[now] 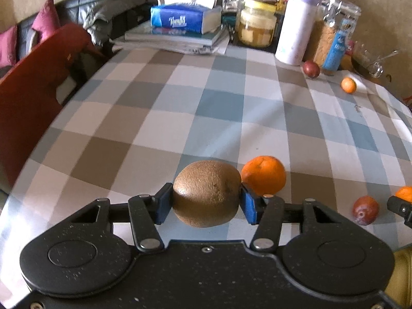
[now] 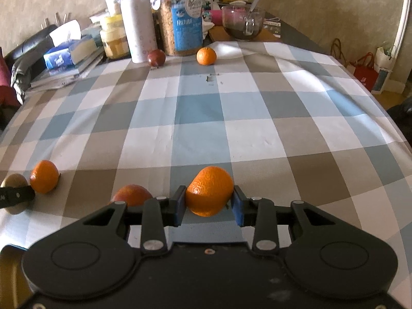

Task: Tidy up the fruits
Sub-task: 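Carry the kiwi and orange over the gold tray with both tools, then release the kiwi with the left tool while the right tool releases the orange, then move both tools back from the tray toward the loose fruits, then grasp an orange with the left tool while the right tool grasps a red passion fruit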

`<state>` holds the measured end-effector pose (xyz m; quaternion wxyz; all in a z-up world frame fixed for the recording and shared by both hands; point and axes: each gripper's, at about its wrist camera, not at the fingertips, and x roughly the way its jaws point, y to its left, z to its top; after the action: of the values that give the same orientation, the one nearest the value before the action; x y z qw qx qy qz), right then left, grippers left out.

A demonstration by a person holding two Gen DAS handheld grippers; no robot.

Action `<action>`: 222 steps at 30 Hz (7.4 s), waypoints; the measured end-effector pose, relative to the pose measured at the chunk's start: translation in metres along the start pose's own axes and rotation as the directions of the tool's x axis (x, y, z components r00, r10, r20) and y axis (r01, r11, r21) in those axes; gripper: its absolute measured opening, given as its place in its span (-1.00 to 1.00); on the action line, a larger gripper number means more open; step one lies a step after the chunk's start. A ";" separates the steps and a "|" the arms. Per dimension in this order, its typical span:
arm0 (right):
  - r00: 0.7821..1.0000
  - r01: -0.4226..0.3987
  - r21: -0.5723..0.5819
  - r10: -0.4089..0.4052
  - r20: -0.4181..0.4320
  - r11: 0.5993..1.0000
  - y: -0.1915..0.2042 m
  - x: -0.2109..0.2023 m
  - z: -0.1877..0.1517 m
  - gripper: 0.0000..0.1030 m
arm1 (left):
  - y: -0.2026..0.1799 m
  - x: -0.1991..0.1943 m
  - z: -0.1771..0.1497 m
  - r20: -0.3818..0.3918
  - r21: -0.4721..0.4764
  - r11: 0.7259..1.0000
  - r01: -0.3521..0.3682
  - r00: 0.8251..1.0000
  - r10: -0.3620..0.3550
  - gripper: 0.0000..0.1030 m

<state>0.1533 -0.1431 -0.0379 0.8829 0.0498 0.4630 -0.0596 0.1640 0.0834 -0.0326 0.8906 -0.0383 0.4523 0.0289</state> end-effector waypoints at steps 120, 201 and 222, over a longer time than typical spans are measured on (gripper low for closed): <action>0.937 -0.286 0.060 0.292 -0.194 0.956 -0.045 -0.159 -0.118 -0.23 | -0.025 -0.123 -0.126 -0.193 0.018 0.999 0.030 0.981 -0.026 0.19; 0.930 -0.262 0.151 0.292 -0.223 0.953 0.008 -0.039 0.039 -0.24 | -0.005 -0.030 0.010 -0.145 0.026 1.000 0.017 0.989 -0.013 0.18; 0.925 -0.199 0.213 0.256 -0.282 0.956 0.014 0.017 0.045 -0.24 | -0.015 -0.004 0.024 -0.140 0.034 0.999 0.025 0.990 -0.020 0.19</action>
<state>0.2012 -0.1370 -0.0259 0.7932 0.1919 0.5779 0.0104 0.1820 0.0706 -0.0147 0.8576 -0.0295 0.5134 0.0083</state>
